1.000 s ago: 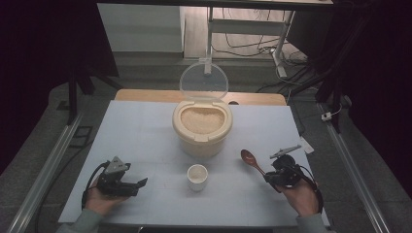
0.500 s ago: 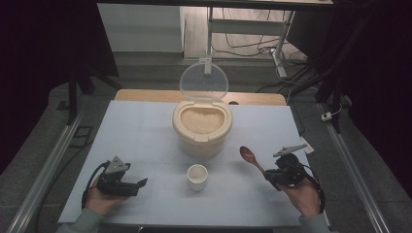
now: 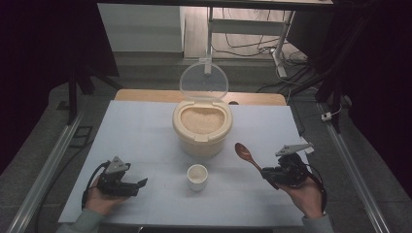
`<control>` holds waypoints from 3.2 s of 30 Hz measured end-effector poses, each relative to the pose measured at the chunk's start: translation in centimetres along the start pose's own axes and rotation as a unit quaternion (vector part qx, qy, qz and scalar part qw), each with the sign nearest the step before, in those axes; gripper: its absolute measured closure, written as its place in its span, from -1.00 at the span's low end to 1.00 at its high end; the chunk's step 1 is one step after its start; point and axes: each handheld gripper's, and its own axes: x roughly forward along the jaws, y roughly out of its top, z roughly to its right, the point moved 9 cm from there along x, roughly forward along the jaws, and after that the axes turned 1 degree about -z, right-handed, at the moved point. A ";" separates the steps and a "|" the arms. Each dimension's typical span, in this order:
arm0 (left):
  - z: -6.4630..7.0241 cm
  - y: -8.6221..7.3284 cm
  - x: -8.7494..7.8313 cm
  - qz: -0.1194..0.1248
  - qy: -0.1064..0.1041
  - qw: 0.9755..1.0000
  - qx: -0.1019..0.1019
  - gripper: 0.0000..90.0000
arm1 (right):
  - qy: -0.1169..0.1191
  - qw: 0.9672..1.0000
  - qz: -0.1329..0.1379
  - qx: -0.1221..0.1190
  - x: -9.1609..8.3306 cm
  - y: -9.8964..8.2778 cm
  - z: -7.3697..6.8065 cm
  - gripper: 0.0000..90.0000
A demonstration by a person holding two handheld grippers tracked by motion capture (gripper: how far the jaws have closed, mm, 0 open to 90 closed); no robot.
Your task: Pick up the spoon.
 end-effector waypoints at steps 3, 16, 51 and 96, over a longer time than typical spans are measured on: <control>0.0 0.0 0.0 -0.001 0.000 1.000 0.000 -0.72 | 0.015 1.000 0.011 -0.007 -0.3 0.4 -0.7 0.76; 0.0 0.0 0.1 -0.002 -0.001 1.000 -0.001 -0.72 | 0.048 0.998 0.021 -0.047 -0.2 1.5 -3.3 0.76; 0.1 0.0 0.2 -0.005 -0.003 1.000 0.000 -0.73 | 0.100 0.987 0.029 -0.124 1.8 4.6 -8.1 0.76; 6.2 7.0 -3.6 0.054 -0.059 0.993 0.092 -0.68 | 0.127 0.972 -0.007 -0.199 6.4 7.1 -11.3 0.76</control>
